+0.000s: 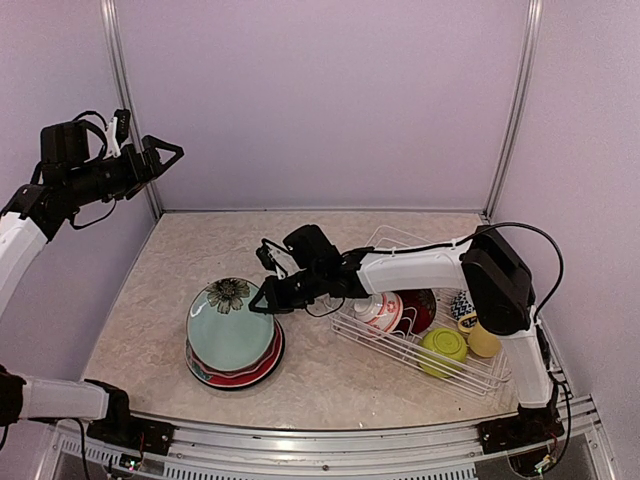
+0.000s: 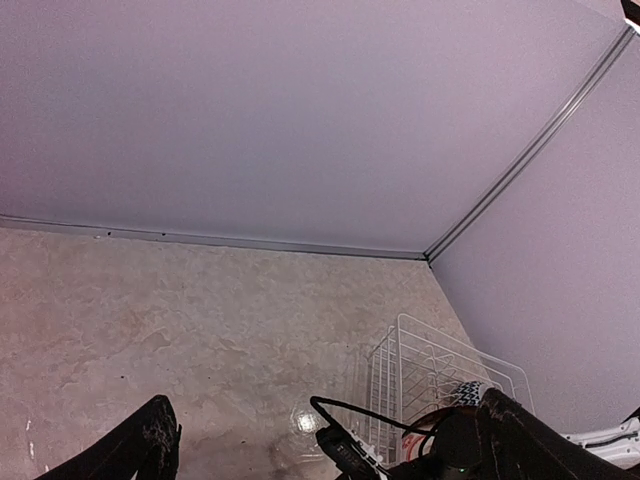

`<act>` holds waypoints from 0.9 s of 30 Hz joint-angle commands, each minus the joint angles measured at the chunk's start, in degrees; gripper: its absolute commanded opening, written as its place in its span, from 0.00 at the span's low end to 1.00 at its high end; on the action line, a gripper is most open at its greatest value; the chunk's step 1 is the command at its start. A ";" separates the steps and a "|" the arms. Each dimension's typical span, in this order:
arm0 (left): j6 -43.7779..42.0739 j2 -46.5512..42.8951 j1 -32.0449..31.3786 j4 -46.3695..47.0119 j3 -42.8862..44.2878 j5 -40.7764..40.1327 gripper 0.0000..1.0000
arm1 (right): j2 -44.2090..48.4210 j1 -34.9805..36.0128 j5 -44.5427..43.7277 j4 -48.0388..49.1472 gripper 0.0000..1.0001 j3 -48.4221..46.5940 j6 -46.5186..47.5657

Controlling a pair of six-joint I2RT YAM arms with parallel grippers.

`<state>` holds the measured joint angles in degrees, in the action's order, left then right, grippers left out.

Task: Unload the mixed dishes from the dish rack
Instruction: Place the plate with another plate.

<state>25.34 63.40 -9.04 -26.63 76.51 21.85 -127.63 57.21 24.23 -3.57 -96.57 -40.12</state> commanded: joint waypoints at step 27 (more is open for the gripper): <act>0.12 0.06 0.07 0.44 -0.48 0.80 0.99 | -4.83 1.94 -9.95 -23.03 0.67 -14.45 11.93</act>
<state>25.45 63.40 -9.04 -26.63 76.51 22.09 -131.24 58.48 16.62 -22.24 -108.90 -30.96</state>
